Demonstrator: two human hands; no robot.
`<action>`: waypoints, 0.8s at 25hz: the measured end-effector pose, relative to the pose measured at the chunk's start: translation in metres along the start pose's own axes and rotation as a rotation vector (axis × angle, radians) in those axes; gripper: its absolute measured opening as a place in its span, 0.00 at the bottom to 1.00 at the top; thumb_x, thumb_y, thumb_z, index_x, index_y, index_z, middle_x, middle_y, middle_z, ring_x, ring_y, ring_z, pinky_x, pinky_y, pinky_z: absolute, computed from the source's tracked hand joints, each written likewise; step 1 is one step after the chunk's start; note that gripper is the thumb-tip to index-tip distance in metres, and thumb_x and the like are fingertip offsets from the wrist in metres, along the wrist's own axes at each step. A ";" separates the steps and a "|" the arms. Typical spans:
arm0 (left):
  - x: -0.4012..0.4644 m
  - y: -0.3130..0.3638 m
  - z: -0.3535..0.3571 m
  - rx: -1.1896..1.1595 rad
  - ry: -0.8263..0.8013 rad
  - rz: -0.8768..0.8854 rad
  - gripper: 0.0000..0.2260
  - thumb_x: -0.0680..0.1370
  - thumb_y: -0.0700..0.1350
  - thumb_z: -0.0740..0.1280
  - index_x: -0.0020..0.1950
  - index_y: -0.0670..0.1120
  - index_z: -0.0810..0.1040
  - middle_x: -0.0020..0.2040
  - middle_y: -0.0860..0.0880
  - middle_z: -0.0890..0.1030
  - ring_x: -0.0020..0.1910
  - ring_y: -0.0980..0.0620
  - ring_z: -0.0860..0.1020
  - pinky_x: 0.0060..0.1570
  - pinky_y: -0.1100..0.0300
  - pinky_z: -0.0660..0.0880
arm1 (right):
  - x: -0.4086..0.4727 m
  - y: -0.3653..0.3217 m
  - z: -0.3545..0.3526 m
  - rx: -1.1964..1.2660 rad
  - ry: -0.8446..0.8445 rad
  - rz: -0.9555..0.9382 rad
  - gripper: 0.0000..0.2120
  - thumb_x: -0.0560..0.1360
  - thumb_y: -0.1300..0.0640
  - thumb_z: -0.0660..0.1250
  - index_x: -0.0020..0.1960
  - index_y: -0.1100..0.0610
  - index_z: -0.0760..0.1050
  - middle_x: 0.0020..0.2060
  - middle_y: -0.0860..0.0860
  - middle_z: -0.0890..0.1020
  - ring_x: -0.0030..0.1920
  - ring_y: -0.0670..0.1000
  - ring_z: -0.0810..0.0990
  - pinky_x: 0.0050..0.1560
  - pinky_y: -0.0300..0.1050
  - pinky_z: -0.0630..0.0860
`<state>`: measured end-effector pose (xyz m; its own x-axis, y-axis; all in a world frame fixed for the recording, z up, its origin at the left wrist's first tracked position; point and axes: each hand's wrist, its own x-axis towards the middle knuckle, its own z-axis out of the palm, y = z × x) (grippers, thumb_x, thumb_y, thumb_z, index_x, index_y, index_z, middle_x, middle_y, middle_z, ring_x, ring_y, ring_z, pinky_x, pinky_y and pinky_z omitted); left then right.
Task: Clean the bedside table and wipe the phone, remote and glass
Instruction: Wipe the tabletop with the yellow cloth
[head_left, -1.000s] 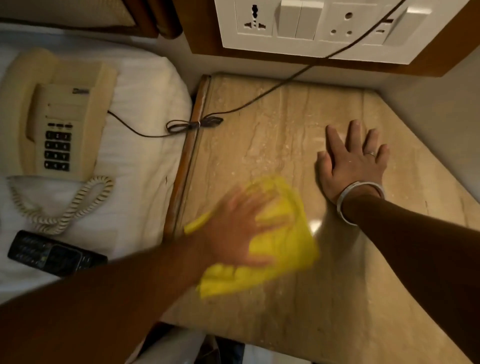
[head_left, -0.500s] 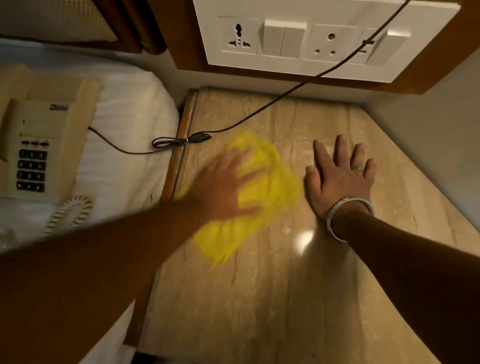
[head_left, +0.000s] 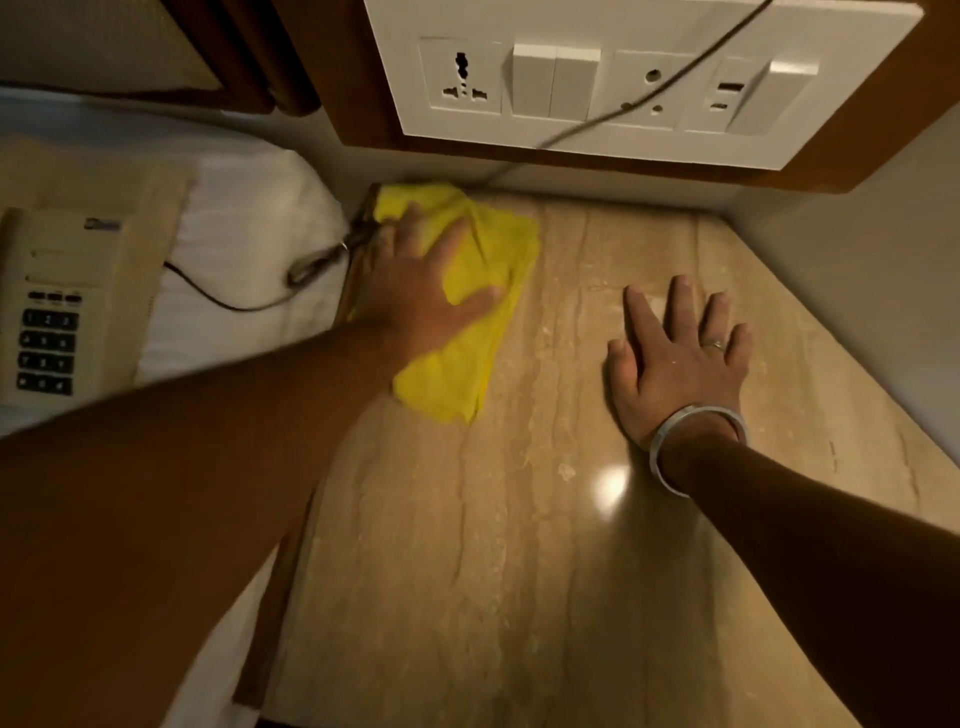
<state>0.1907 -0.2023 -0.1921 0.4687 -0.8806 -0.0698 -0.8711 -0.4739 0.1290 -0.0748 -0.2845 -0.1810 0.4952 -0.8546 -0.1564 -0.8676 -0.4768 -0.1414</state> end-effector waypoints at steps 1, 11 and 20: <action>0.014 0.000 0.002 -0.047 0.004 -0.161 0.40 0.70 0.77 0.52 0.79 0.61 0.58 0.81 0.41 0.56 0.77 0.35 0.58 0.74 0.40 0.59 | 0.000 0.000 0.001 -0.002 0.010 -0.003 0.27 0.79 0.39 0.45 0.77 0.42 0.48 0.79 0.54 0.47 0.77 0.63 0.43 0.74 0.64 0.41; -0.031 -0.007 0.000 0.028 -0.048 0.013 0.45 0.68 0.78 0.51 0.80 0.57 0.58 0.78 0.30 0.57 0.76 0.30 0.60 0.74 0.38 0.61 | -0.001 0.000 -0.001 0.001 -0.027 0.017 0.27 0.79 0.39 0.45 0.77 0.42 0.48 0.79 0.54 0.46 0.77 0.63 0.42 0.74 0.65 0.42; -0.183 0.032 0.010 -0.014 -0.207 0.592 0.43 0.70 0.77 0.55 0.81 0.60 0.55 0.82 0.39 0.53 0.79 0.34 0.54 0.74 0.34 0.56 | -0.002 -0.003 0.000 0.002 -0.009 0.030 0.27 0.79 0.40 0.47 0.77 0.43 0.50 0.79 0.54 0.49 0.77 0.64 0.44 0.74 0.66 0.44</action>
<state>0.0757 -0.0558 -0.1854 -0.1321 -0.9761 -0.1724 -0.9716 0.0931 0.2175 -0.0727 -0.2813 -0.1801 0.4696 -0.8666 -0.1689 -0.8818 -0.4509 -0.1383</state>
